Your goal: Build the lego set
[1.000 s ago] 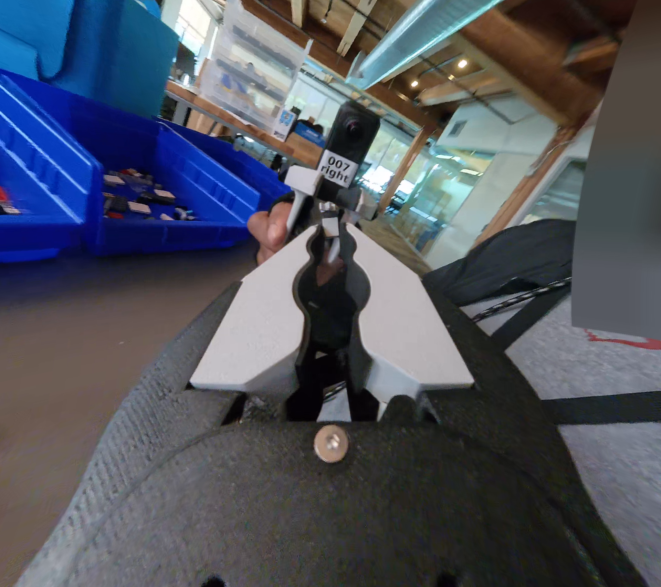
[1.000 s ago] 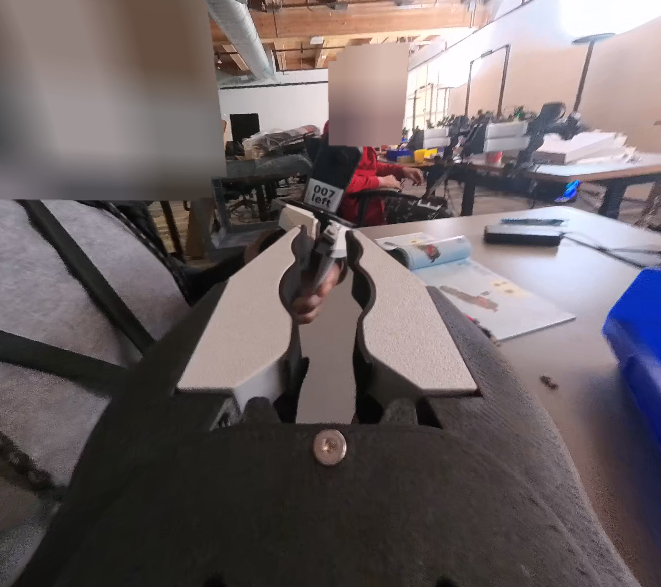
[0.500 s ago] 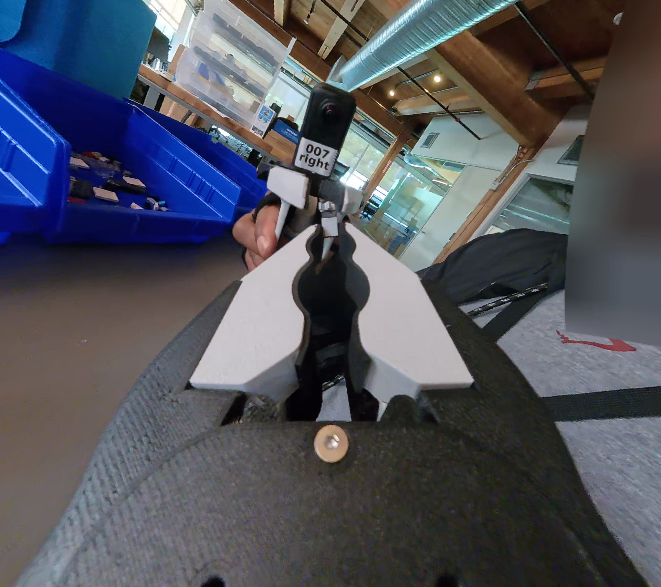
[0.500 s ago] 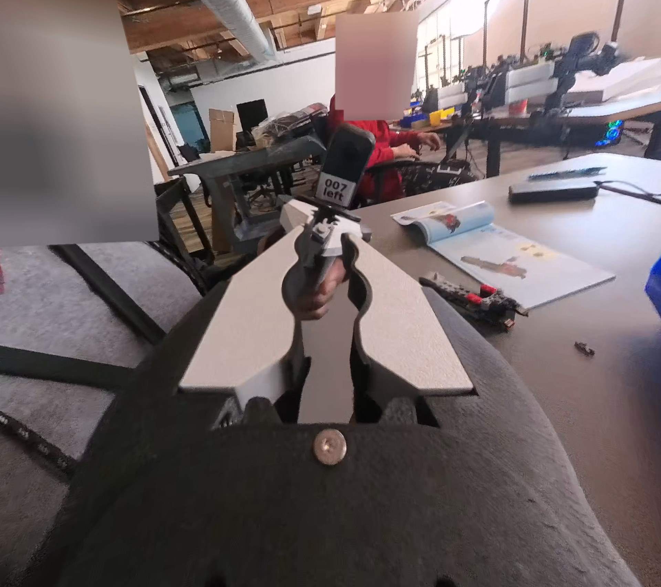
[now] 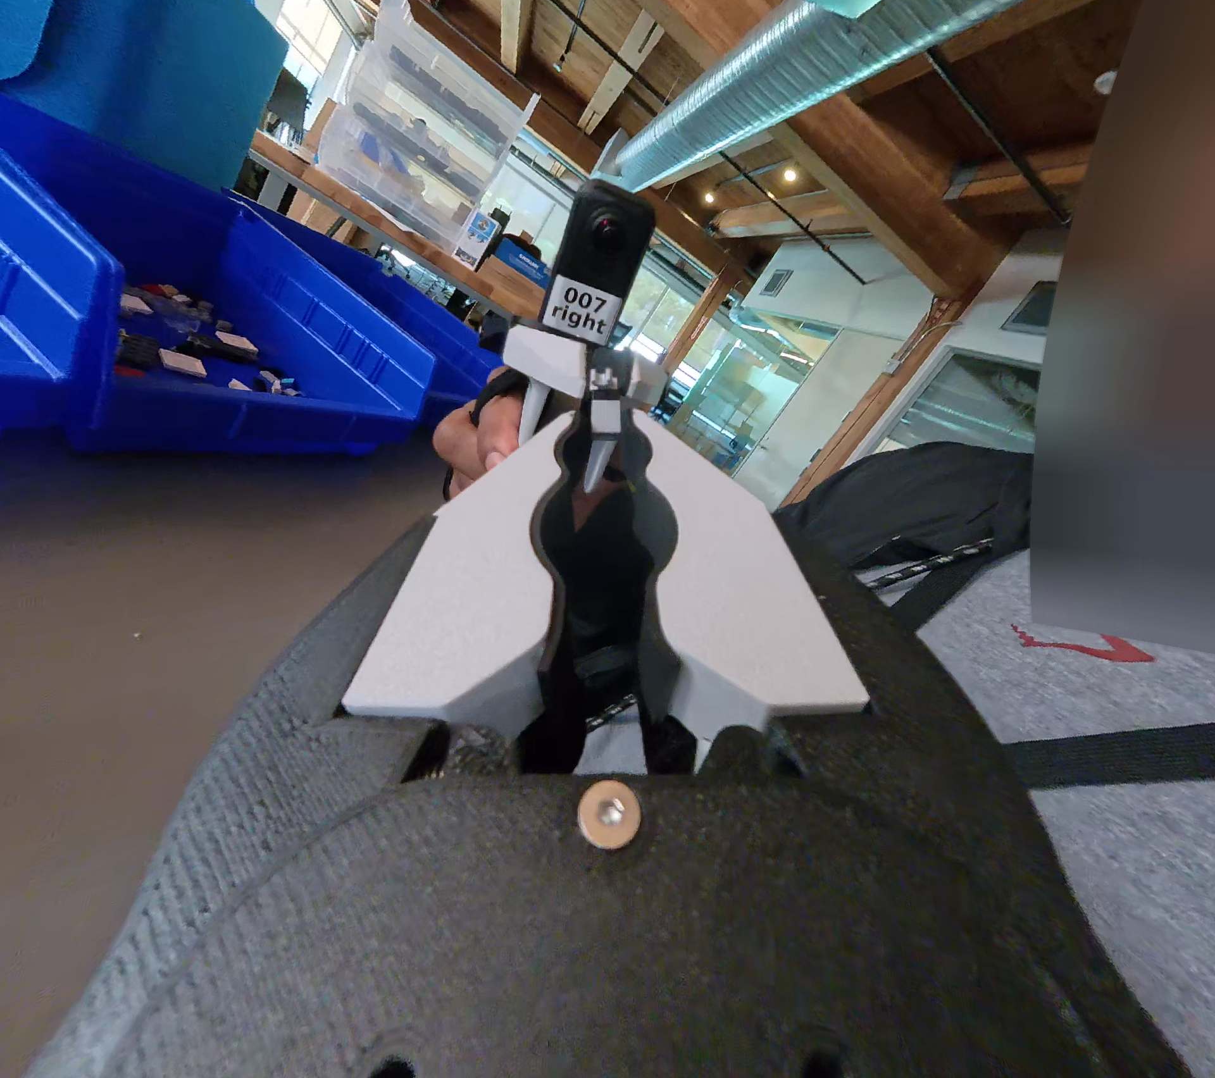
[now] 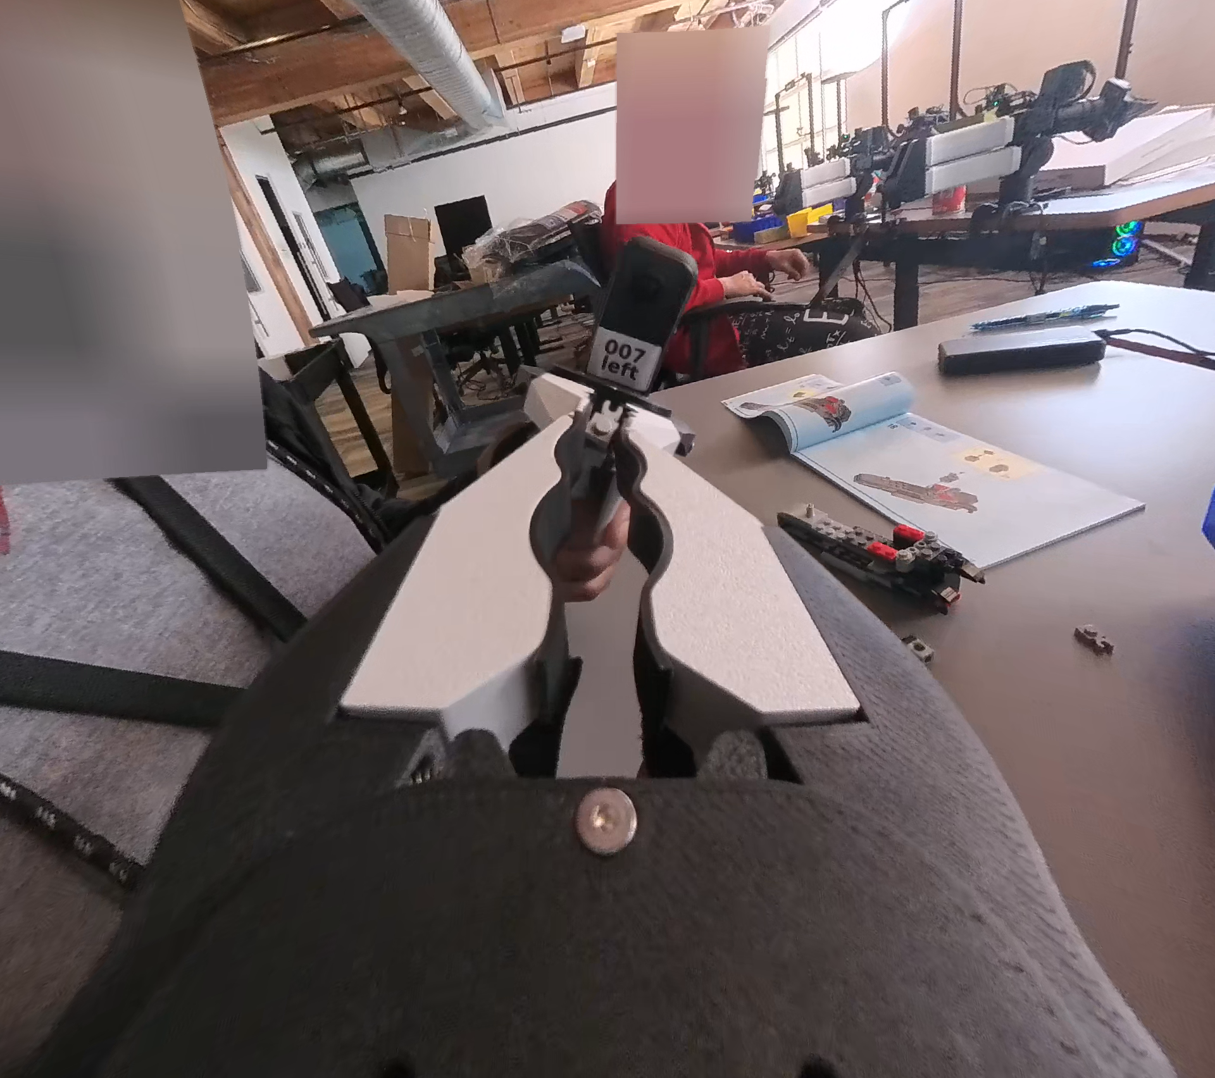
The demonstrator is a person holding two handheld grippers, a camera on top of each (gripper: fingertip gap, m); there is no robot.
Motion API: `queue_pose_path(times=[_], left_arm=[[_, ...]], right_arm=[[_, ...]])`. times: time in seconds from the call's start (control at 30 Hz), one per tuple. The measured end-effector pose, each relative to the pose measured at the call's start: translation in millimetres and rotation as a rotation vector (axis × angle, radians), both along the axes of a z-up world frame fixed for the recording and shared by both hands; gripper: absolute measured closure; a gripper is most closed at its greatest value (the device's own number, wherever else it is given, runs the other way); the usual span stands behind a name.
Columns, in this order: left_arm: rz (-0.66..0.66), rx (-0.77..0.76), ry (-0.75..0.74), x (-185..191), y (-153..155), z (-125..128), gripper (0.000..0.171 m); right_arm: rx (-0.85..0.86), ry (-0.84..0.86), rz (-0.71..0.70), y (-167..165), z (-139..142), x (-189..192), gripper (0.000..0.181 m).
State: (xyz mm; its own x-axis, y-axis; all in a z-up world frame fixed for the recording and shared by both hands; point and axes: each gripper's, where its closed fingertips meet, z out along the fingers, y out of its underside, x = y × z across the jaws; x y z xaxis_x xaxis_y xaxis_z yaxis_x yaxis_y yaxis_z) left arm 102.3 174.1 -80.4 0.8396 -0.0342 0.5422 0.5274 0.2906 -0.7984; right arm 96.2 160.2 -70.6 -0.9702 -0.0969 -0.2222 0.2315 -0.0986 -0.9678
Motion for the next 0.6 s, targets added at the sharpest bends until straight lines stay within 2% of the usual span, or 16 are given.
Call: queue_pose_path(times=[0.37, 0.6], left_arm=[[-0.012, 0.050, -0.028, -0.4, -1.1, 3.2, 0.163], [-0.016, 0.049, 0.011, 2.6, -1.7, 5.7, 0.163]], right_arm=[[0.013, 0.017, -0.006, -2.4, -0.4, 1.0, 0.172], [0.002, 0.015, 0.019, -2.1, 1.8, 4.1, 0.171]])
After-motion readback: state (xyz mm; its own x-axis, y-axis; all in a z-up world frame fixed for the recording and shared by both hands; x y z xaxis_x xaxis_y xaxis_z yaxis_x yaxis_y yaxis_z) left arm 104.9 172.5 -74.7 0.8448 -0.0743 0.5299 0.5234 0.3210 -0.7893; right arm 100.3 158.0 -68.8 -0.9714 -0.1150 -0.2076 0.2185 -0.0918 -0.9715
